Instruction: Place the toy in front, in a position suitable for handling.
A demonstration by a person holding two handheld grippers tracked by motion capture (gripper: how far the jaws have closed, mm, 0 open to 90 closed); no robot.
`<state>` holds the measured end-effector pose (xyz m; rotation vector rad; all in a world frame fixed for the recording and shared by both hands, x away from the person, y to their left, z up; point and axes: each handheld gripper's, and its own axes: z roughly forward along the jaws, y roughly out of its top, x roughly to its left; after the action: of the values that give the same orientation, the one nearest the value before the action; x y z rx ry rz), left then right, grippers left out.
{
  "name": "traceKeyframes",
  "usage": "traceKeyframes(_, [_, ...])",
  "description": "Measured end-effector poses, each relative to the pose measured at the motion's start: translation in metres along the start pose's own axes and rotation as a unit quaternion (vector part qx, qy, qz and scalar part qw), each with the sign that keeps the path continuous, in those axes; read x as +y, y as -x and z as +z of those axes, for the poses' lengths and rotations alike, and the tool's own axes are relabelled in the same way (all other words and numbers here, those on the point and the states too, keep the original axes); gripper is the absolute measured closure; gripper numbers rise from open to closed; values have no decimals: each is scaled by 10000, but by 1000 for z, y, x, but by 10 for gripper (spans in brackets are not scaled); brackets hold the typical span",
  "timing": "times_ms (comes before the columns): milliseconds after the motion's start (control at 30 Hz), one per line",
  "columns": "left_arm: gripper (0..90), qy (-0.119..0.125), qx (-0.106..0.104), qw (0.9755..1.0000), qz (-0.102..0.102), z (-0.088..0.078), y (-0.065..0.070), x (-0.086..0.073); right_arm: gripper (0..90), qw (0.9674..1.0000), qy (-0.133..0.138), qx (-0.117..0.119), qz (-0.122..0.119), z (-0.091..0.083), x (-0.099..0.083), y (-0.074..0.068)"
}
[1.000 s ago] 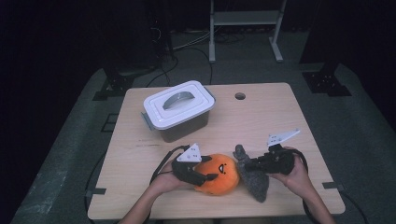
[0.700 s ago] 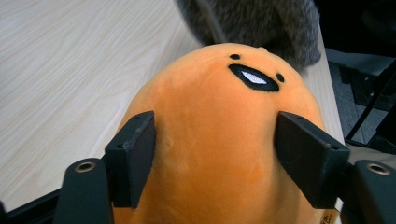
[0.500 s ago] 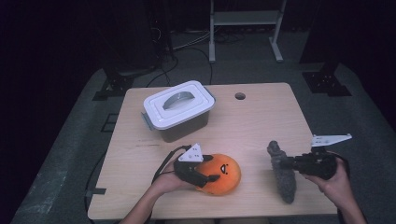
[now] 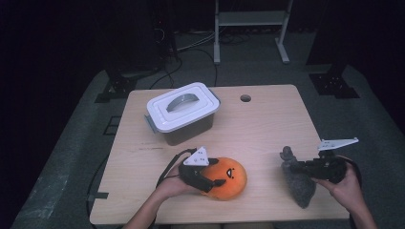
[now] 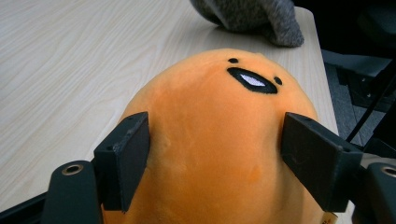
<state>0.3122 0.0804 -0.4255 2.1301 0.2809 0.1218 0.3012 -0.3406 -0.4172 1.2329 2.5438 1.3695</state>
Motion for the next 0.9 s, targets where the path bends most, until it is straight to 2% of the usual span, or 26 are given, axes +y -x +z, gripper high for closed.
traceKeyframes(233, [222, -15, -8, 10000, 36, 0, 1, 1, 723, 9995, -248, 212, 29, 24, -2, -1])
traceKeyframes(533, [198, -7, -10, 10000, 91, 1, 3, 2, 703, 9984, -280, 480, 104, 36, -7, -2])
traceKeyframes(800, [187, -27, -14, 9999, 137, 2, 4, 2, 700, 9980, -354, 523, 95, 43, -6, -3])
traceKeyframes(900, [186, -26, -14, 9999, 137, 2, 5, 3, 668, 9977, -374, 559, 107, 45, -6, -4])
